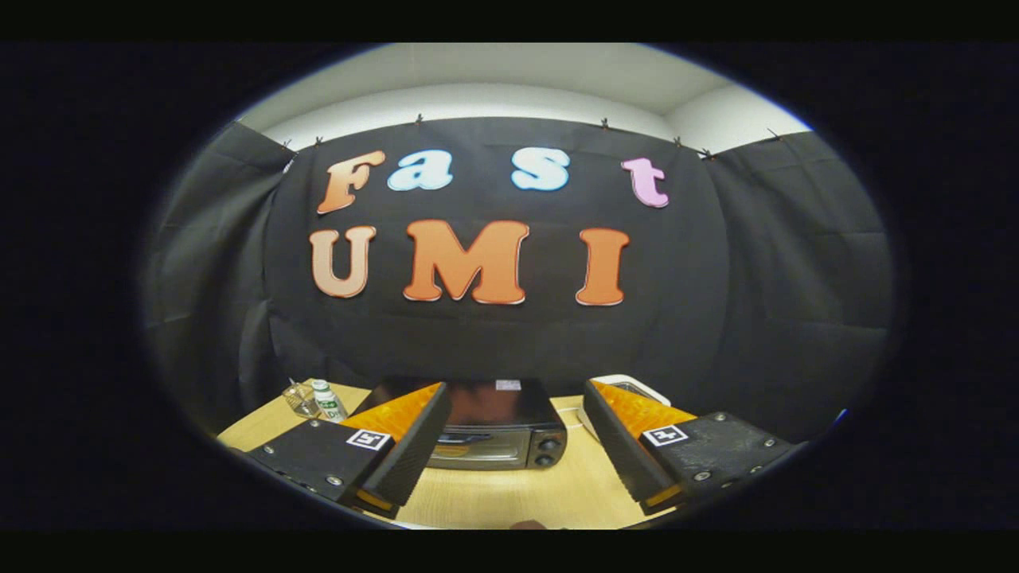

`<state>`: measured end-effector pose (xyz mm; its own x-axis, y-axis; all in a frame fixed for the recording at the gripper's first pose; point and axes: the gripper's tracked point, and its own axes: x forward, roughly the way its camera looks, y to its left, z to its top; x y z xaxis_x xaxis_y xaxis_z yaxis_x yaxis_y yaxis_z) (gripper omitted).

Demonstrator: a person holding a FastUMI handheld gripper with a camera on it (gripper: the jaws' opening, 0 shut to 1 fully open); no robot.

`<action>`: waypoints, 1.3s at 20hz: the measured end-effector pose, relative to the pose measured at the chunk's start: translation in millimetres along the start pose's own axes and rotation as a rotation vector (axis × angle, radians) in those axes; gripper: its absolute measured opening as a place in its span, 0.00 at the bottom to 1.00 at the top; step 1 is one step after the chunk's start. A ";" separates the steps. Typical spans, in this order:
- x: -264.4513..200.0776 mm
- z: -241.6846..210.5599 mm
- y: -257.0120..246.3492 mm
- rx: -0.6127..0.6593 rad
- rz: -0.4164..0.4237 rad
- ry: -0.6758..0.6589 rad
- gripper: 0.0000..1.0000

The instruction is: Open the toaster oven, put the food inside, and close the toaster oven door.

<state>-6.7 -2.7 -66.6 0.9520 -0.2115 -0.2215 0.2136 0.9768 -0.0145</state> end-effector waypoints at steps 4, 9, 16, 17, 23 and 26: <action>-7.4 35.8 -9.0 0.022 0.007 -0.031 0.99; -10.8 70.6 -15.6 0.052 0.024 -0.116 0.99; -4.7 92.5 -19.6 0.053 0.026 -0.179 0.99; -4.4 94.2 -18.9 0.054 0.029 -0.184 0.99; 11.6 112.2 2.1 0.056 0.051 -0.220 0.99; 13.5 113.2 10.7 0.051 0.059 -0.221 0.99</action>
<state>33.3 1.1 40.6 0.9869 -0.1613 -0.0018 0.1613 0.9860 0.0423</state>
